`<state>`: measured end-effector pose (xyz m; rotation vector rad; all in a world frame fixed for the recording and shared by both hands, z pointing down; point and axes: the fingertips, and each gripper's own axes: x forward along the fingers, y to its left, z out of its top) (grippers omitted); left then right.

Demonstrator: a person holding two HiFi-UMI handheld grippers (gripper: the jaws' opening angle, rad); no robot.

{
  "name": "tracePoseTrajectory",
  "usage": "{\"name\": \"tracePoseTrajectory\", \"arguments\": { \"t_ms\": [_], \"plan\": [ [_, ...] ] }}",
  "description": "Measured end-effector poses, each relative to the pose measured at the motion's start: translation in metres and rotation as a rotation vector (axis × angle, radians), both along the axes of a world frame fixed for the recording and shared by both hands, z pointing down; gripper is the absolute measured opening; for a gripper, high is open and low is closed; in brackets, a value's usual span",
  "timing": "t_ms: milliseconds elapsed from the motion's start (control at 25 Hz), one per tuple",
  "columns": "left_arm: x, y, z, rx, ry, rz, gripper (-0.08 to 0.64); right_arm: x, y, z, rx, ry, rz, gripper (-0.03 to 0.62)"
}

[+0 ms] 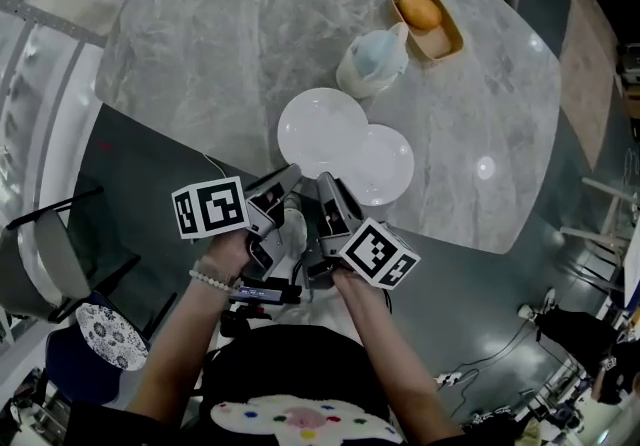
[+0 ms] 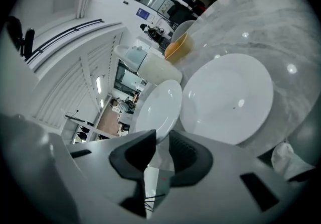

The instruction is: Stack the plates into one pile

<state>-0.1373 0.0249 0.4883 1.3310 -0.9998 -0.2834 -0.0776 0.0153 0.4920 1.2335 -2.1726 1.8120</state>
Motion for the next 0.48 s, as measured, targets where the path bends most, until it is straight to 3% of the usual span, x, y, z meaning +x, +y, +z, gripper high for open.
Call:
{"name": "tracePoseTrajectory", "arguments": {
  "t_ms": [480],
  "plan": [
    [0.06, -0.004, 0.01, -0.021, 0.004, 0.155, 0.031, 0.061, 0.007, 0.01, -0.04, 0.019, 0.165, 0.087]
  ]
}}
